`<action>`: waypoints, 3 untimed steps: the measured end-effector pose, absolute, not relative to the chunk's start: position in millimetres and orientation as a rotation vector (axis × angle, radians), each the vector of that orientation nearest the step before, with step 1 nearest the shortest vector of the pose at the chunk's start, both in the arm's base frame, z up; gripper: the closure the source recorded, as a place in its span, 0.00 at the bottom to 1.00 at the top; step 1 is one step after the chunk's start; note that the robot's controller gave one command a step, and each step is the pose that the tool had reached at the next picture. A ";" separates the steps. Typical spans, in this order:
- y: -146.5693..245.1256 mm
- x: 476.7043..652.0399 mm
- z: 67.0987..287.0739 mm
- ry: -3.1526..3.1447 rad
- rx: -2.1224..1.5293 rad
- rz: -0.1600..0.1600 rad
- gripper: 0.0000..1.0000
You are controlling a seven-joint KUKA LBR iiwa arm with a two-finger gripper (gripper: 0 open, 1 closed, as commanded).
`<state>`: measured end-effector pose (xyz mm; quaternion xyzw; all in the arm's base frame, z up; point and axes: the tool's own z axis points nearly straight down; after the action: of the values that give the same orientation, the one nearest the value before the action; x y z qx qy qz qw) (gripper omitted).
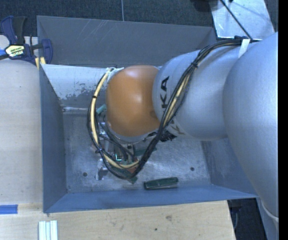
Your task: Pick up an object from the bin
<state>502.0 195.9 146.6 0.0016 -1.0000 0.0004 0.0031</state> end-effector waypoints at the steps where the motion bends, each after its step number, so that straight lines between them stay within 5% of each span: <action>1: 195.1 504.4 150.9 -3.143 0.000 -0.002 0.00; 2: 175.4 527.1 110.2 -3.148 0.098 -0.005 0.00; 3: 118.6 536.7 78.7 -3.168 -0.029 -0.015 1.00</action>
Offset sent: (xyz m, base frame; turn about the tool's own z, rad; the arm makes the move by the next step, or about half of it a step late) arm 0.0404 -0.0404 -0.0766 -0.1025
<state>536.7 118.6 78.7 -0.0091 -0.9999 -0.0047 -0.0132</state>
